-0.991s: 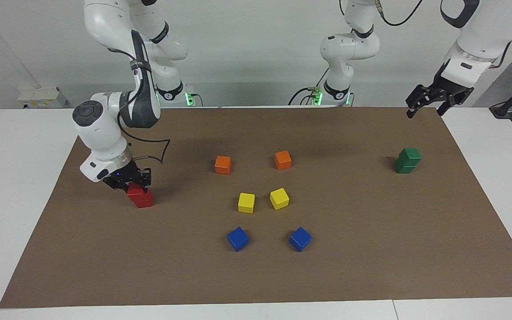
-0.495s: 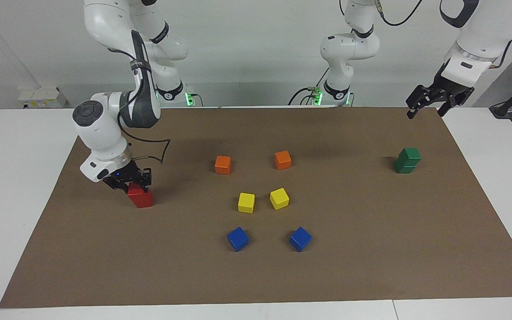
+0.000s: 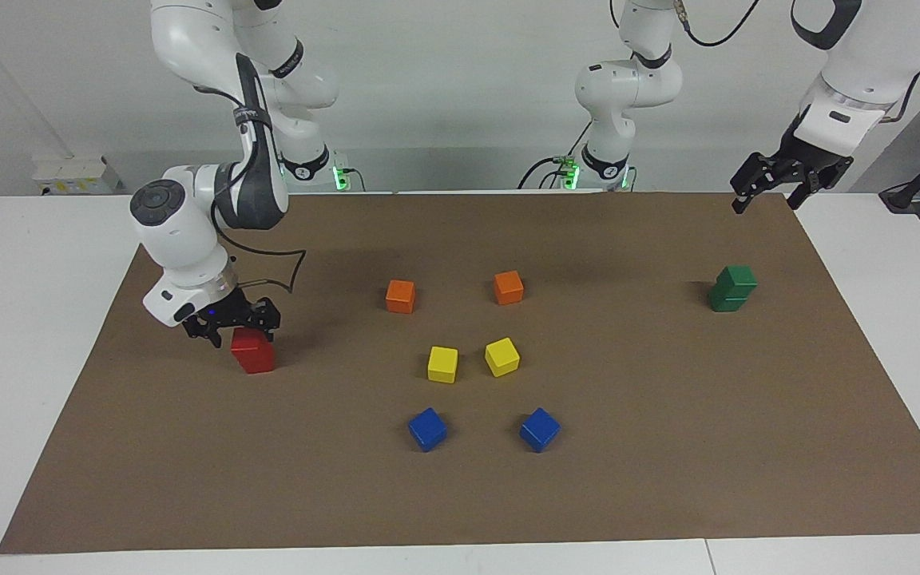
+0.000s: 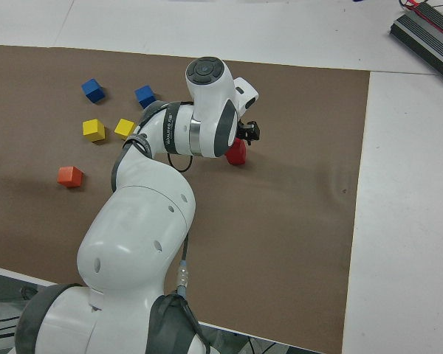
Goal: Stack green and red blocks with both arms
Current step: 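Open the right gripper and withdraw it from the red stack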
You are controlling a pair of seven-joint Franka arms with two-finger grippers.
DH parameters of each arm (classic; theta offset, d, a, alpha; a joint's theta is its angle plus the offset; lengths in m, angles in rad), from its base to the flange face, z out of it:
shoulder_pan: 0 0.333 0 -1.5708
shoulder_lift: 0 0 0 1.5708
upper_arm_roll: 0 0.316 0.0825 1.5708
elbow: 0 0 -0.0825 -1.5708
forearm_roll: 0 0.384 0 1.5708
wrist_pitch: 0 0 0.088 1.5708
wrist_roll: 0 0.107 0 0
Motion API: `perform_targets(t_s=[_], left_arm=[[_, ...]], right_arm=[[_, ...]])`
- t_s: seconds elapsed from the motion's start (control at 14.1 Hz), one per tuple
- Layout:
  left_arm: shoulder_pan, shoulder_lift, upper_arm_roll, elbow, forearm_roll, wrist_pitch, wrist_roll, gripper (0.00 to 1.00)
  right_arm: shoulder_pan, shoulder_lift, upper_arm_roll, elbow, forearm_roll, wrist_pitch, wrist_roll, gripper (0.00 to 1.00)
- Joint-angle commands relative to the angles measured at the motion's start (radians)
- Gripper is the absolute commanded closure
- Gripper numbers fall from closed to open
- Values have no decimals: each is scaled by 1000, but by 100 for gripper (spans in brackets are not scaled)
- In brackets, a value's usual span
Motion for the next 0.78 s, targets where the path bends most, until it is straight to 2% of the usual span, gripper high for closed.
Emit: perform_targets(t_s=[0.0, 0.21, 0.5, 0.71], left_arm=[[-6, -27, 8, -32, 14, 32, 8, 0], [-6, -29, 11, -33, 14, 31, 8, 0], [-5, -29, 12, -33, 14, 32, 8, 0], [-5, -29, 12, -33, 14, 31, 8, 0]], right_arm=[[-1, -23, 7, 28, 18, -27, 8, 0], [2, -80, 21, 152, 16, -189, 48, 0], [2, -210, 49, 235, 16, -358, 80, 0], [-10, -224, 46, 345, 15, -525, 80, 0]])
